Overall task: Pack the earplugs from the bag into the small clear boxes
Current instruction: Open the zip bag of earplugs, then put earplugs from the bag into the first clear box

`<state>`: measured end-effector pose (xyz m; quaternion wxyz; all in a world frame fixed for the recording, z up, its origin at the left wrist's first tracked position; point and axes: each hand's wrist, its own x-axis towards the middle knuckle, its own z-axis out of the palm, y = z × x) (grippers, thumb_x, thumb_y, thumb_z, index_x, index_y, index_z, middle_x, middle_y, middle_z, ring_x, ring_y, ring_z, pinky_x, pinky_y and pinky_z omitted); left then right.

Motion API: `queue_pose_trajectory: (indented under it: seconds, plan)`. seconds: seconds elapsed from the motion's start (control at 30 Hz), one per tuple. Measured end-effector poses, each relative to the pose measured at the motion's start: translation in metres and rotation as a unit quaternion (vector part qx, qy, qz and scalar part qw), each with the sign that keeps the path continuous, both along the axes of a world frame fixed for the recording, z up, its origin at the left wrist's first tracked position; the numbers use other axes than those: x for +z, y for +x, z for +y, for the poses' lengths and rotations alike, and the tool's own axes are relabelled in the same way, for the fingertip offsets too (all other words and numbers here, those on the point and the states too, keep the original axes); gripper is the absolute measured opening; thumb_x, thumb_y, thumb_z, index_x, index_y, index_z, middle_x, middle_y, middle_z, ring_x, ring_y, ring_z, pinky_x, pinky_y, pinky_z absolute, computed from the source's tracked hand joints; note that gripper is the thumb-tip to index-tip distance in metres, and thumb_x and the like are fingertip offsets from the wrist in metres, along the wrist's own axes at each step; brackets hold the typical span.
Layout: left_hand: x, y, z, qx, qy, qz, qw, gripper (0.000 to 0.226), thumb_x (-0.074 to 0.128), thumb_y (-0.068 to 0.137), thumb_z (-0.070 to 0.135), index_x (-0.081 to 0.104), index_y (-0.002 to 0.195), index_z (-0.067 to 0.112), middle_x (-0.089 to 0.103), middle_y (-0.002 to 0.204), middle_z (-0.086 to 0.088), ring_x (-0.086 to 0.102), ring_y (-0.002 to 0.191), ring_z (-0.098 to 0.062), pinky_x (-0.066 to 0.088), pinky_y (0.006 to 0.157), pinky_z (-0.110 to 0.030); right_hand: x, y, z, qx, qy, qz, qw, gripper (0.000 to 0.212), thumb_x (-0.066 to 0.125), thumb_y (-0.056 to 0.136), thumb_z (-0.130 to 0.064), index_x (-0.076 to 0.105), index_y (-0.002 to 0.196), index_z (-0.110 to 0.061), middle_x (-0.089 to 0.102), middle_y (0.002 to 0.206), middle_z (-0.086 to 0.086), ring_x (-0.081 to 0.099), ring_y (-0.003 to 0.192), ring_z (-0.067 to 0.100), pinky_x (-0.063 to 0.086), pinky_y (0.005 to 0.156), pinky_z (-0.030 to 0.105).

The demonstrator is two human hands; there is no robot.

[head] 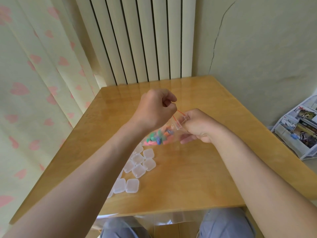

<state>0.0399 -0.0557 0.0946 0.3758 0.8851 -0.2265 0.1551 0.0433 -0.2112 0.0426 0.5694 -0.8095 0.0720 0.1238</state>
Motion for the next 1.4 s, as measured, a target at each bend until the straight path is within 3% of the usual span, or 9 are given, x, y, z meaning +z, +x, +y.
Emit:
queue_pose_trajectory:
  seconds: [0.13, 0.23, 0.3, 0.4, 0.57, 0.83, 1.1, 1.23, 1.4]
  plan:
    - [-0.026, 0.004, 0.007, -0.011, 0.002, 0.076, 0.997, 0.013, 0.062, 0.096, 0.019, 0.071, 0.099, 0.010, 0.065, 0.075, 0.007, 0.066, 0.062, -0.014, 0.055, 0.061, -0.027, -0.024, 0.008, -0.016, -0.032, -0.018, 0.012, 0.999, 0.035, 0.041, 0.087, 0.014, 0.066, 0.078, -0.010, 0.065, 0.074, 0.010, 0.063, 0.053, 0.021, 0.056, 0.053, 0.032]
    - [-0.047, 0.012, 0.023, -0.006, 0.054, 0.124, 0.991, 0.022, 0.063, 0.095, 0.022, 0.068, 0.114, 0.013, 0.067, 0.095, 0.004, 0.066, 0.085, -0.011, 0.054, 0.077, -0.028, -0.041, 0.014, -0.031, -0.076, -0.027, -0.019, 0.997, 0.045, 0.032, 0.098, 0.007, 0.070, 0.078, -0.007, 0.070, 0.083, 0.015, 0.065, 0.069, 0.031, 0.055, 0.056, 0.035]
    - [-0.058, 0.016, 0.030, -0.034, 0.140, 0.151, 0.978, 0.045, 0.069, 0.091, 0.030, 0.058, 0.132, 0.018, 0.062, 0.120, 0.002, 0.060, 0.112, -0.016, 0.050, 0.091, -0.027, -0.047, 0.017, -0.035, -0.083, -0.018, -0.033, 0.996, 0.045, 0.034, 0.100, 0.004, 0.072, 0.078, -0.009, 0.072, 0.085, 0.016, 0.069, 0.079, 0.036, 0.059, 0.073, 0.049]
    - [-0.075, 0.015, 0.027, -0.081, 0.249, 0.196, 0.945, 0.096, 0.080, 0.078, 0.043, 0.026, 0.155, 0.020, 0.033, 0.156, 0.003, 0.033, 0.142, -0.016, 0.029, 0.106, -0.019, -0.052, 0.022, -0.037, -0.085, -0.008, -0.047, 0.995, 0.041, 0.041, 0.096, 0.005, 0.072, 0.077, -0.012, 0.072, 0.082, 0.012, 0.069, 0.073, 0.031, 0.058, 0.069, 0.041]
    - [-0.101, 0.021, 0.018, -0.105, 0.297, 0.196, 0.928, 0.129, 0.084, 0.069, 0.054, -0.002, 0.159, 0.022, 0.009, 0.166, 0.002, 0.010, 0.152, -0.014, 0.013, 0.119, -0.022, -0.058, 0.024, -0.046, -0.062, -0.024, -0.047, 0.997, 0.020, 0.060, 0.092, 0.002, 0.072, 0.086, -0.012, 0.071, 0.083, 0.009, 0.067, 0.071, 0.025, 0.052, 0.060, 0.028]
    - [-0.108, 0.031, 0.022, -0.107, 0.261, 0.215, 0.935, 0.125, 0.088, 0.066, 0.052, 0.007, 0.158, 0.026, 0.040, 0.149, 0.001, 0.040, 0.137, -0.020, 0.037, 0.113, -0.037, -0.071, 0.025, -0.065, -0.029, -0.070, -0.018, 0.997, 0.032, 0.070, 0.080, 0.010, 0.074, 0.097, -0.017, 0.072, 0.106, 0.022, 0.064, 0.072, 0.024, 0.050, 0.058, 0.033]
    - [-0.085, 0.011, 0.066, -0.064, 0.198, 0.147, 0.967, 0.084, 0.083, 0.075, 0.043, 0.044, 0.146, 0.020, 0.051, 0.141, 0.003, 0.047, 0.129, -0.010, 0.033, 0.099, -0.013, -0.010, 0.004, -0.069, -0.050, -0.139, -0.116, 0.982, 0.052, 0.059, 0.081, 0.008, 0.063, 0.115, -0.031, 0.064, 0.115, 0.001, 0.062, 0.104, 0.019, 0.050, 0.088, 0.033]
    - [-0.091, -0.007, 0.080, -0.060, 0.310, 0.111, 0.942, 0.060, 0.072, 0.068, 0.054, 0.066, 0.119, 0.024, 0.059, 0.114, 0.005, 0.053, 0.109, -0.017, 0.038, 0.085, -0.022, 0.011, 0.002, -0.051, -0.100, -0.136, -0.219, 0.961, 0.047, 0.053, 0.078, 0.006, 0.065, 0.103, -0.032, 0.065, 0.109, -0.003, 0.062, 0.100, 0.017, 0.048, 0.080, 0.029]
    - [-0.096, -0.018, 0.074, -0.045, 0.408, 0.050, 0.910, 0.058, 0.067, 0.071, 0.061, 0.063, 0.118, 0.028, 0.052, 0.120, 0.006, 0.042, 0.113, -0.019, 0.028, 0.090, -0.027, 0.013, -0.008, -0.022, -0.085, -0.116, -0.302, 0.943, 0.039, 0.055, 0.078, 0.003, 0.067, 0.090, -0.032, 0.069, 0.095, -0.009, 0.069, 0.090, 0.012, 0.054, 0.083, 0.029]
